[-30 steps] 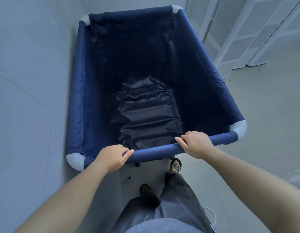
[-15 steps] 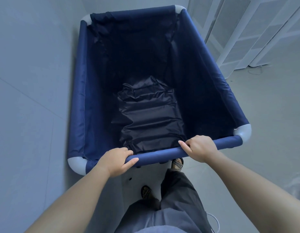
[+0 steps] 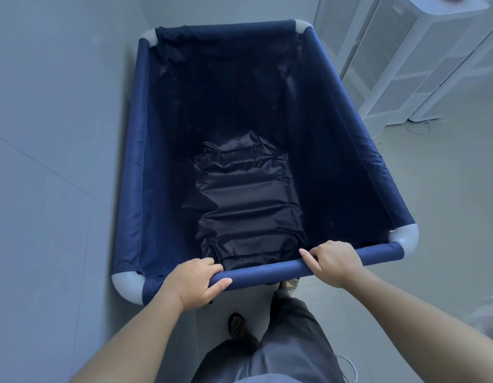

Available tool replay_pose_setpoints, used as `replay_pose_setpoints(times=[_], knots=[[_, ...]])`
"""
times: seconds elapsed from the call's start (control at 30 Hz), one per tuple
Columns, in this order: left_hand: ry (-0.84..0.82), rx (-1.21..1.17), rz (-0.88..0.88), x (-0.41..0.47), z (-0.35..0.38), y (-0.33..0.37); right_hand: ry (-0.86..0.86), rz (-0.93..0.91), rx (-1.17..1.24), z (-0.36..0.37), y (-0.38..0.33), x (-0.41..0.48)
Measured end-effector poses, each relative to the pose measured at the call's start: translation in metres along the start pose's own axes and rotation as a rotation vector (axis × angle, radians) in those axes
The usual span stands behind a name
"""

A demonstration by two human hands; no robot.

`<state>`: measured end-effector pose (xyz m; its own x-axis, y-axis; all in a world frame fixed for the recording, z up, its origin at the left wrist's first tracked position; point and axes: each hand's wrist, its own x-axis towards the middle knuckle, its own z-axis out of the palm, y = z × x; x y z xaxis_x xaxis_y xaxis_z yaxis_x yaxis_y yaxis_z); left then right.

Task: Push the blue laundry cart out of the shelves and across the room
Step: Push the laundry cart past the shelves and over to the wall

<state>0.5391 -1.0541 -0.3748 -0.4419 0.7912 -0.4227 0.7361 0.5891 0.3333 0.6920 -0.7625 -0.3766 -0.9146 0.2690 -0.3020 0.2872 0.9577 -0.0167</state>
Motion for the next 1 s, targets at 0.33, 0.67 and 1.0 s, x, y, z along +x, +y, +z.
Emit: replay_pose_setpoints(times=[0.33, 0.67, 1.0], knots=[[-0.012, 0.045, -0.003, 0.002, 0.000, 0.001, -0.031, 0.013, 0.019, -0.001, 0.000, 0.001], [-0.008, 0.086, -0.021, 0.002, -0.001, 0.002, 0.013, 0.011, 0.021, 0.001, 0.000, 0.003], [0.031, 0.143, -0.024, 0.007, -0.009, 0.011, 0.058, -0.014, 0.057, 0.002, 0.005, 0.007]])
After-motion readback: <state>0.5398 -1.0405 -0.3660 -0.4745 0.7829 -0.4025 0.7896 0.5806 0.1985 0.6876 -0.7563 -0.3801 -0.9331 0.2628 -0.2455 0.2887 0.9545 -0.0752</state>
